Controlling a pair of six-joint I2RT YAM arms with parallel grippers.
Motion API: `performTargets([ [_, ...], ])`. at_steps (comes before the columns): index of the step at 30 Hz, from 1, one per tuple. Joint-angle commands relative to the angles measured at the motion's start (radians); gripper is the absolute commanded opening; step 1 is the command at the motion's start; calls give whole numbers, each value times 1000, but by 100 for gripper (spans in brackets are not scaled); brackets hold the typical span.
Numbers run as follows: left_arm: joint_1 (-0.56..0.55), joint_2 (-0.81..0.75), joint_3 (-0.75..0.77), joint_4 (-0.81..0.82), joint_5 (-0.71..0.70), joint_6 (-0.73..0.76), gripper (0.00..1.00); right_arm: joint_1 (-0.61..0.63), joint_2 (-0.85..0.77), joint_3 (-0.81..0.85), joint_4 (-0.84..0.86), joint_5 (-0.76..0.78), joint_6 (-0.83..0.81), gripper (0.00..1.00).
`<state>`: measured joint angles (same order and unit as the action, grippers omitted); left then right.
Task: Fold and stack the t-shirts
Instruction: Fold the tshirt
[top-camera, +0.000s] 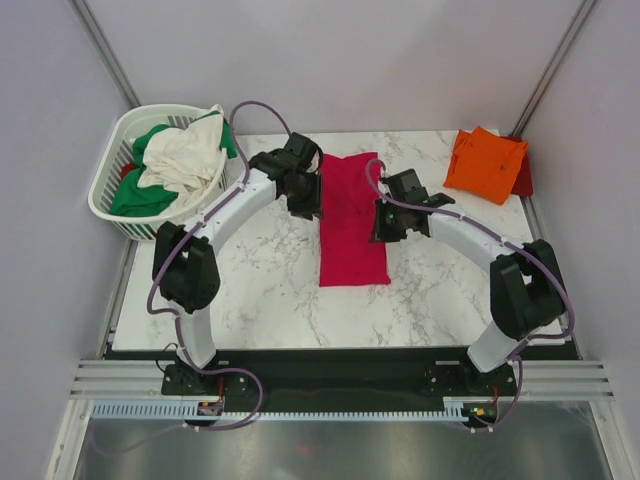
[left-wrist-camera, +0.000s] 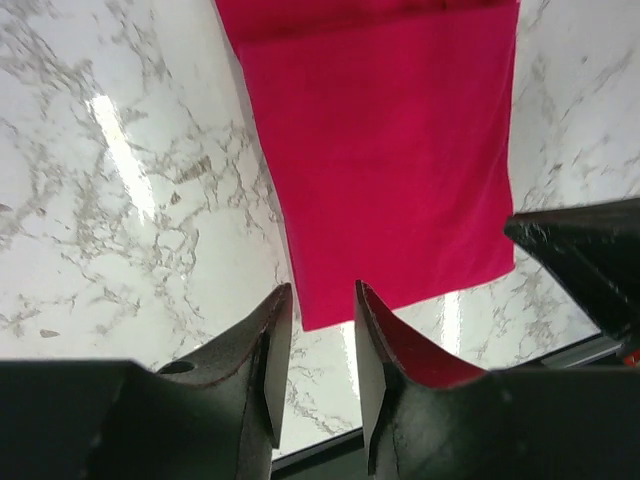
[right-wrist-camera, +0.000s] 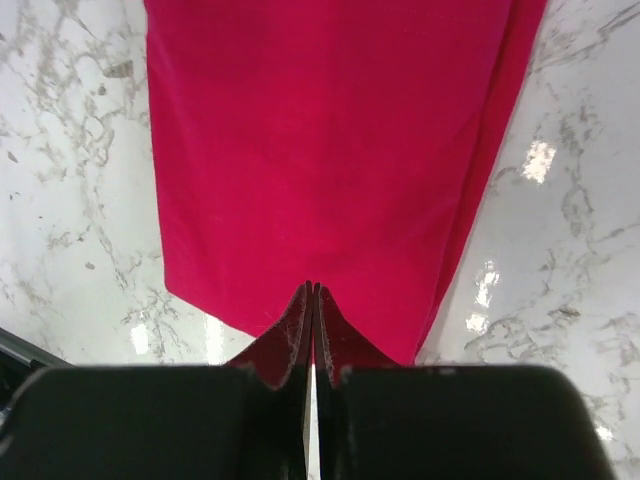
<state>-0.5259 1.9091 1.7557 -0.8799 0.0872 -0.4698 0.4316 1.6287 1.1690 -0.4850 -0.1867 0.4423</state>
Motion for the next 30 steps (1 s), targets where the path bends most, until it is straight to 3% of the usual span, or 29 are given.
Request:
performTargets([
  [1,-28,-70,-93,47,-26,8,38,-4,57,11,89,-80,3,4],
  [10,-115,-150,-265,90,-73,-15,35,-5,253,211,96,-100,-25,4],
  [11,-131,-171,-300,102,-69,-23,35,-4,250,210,74,-89,-30,8],
  [12,-140,-183,-318,102,-69,-23,35,-4,229,201,68,-59,-37,16],
  [13,-149,-192,-355,102,-69,-23,35,-4,212,186,50,-37,-60,32],
  [14,-167,-212,-373,102,-69,-23,35,-4,191,140,43,-21,-73,68],
  [15,-174,-220,-390,102,-69,-23,35,-5,137,111,40,-4,-80,78],
  [17,-190,-235,-448,148,-61,-53,42,-4,77,7,29,59,-99,91],
  [20,-194,-280,-550,243,-34,-61,67,-7,-36,-128,25,86,-102,93],
  [22,-192,-317,-619,332,-5,-75,73,-7,-93,-185,34,76,-94,93],
  [30,-192,-268,-683,452,16,-101,71,-7,-122,-336,85,24,-70,80],
])
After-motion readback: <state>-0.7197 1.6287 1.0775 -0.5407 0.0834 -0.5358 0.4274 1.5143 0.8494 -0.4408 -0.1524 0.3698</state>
